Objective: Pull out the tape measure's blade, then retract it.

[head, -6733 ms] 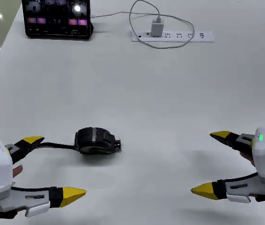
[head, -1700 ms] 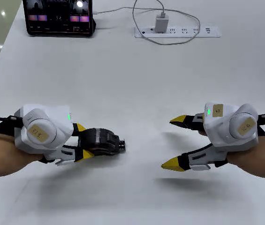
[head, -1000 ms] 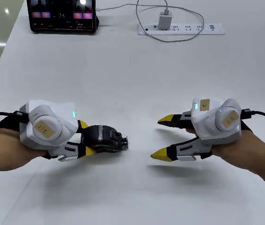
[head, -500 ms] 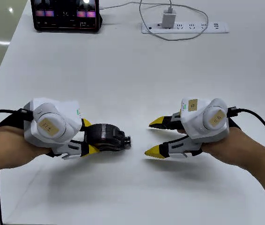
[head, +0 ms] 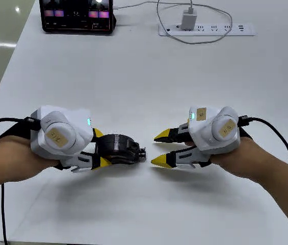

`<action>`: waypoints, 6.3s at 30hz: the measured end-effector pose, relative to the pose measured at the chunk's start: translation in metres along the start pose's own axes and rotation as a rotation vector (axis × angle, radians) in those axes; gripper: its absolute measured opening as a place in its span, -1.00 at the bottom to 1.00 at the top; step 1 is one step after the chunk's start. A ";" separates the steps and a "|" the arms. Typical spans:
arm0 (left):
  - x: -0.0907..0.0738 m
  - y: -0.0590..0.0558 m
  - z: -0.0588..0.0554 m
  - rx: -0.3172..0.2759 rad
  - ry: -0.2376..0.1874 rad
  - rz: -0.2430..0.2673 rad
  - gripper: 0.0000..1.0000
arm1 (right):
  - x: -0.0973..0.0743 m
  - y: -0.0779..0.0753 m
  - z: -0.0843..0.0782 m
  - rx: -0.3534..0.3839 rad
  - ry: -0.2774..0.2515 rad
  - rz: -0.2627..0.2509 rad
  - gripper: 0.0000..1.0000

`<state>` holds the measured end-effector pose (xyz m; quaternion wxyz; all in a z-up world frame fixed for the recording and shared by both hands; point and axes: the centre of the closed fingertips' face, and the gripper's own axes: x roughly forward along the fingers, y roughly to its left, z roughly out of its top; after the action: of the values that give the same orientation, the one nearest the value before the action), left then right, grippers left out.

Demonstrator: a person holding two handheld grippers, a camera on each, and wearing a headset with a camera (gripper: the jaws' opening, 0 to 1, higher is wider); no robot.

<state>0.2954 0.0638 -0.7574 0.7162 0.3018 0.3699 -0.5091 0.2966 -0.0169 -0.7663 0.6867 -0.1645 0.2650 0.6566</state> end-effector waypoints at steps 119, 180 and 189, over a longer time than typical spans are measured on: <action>0.000 -0.001 -0.001 0.035 0.034 -0.002 -0.50 | -0.013 0.004 -0.024 -0.104 0.050 0.016 -0.80; 0.000 -0.001 -0.001 0.026 0.038 0.006 -0.50 | -0.060 -0.004 -0.054 -0.103 0.110 -0.035 -0.81; 0.000 -0.001 -0.001 0.025 0.041 0.006 -0.50 | -0.070 -0.005 -0.062 -0.100 0.123 -0.041 -0.81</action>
<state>0.2943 0.0646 -0.7583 0.7061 0.3223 0.3770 -0.5054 0.2930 -0.1095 -0.7763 0.6735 -0.2441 0.2698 0.6435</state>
